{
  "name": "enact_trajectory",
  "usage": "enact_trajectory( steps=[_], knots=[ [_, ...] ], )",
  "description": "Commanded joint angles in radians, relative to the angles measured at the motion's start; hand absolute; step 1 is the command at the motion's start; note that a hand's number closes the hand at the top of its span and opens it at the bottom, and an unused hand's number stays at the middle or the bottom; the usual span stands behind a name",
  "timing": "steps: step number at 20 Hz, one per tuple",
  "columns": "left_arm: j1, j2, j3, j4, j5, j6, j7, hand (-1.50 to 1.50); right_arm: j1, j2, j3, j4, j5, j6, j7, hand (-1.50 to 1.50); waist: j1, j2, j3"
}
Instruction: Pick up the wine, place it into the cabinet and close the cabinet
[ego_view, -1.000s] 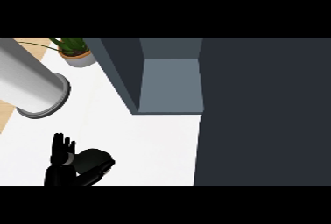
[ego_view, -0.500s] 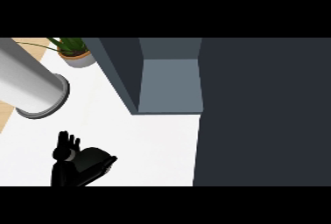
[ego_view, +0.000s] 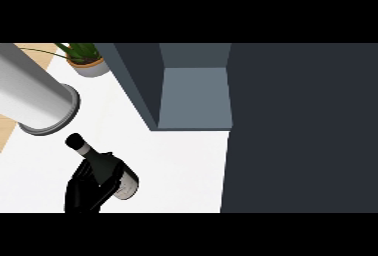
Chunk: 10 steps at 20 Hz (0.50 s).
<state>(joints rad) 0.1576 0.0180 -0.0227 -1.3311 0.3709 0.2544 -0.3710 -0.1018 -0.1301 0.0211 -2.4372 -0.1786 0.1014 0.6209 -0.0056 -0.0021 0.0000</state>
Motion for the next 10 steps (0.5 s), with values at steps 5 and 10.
enact_trajectory(
  steps=[5, 10],
  knots=[
    [0.025, 0.106, -0.025, 0.011, -0.006, -0.215, -0.077, 1.50, 0.027, 0.003, -0.029, -0.125, -0.072, -0.003, 0.047, -1.50, 0.000, -0.002, 0.000],
    [-0.064, 0.209, -0.022, 0.077, -0.068, -0.340, -0.182, 1.50, 0.015, 0.015, -0.006, -0.099, -0.067, 0.001, 0.045, -1.50, -0.004, 0.000, -0.001]
  ],
)
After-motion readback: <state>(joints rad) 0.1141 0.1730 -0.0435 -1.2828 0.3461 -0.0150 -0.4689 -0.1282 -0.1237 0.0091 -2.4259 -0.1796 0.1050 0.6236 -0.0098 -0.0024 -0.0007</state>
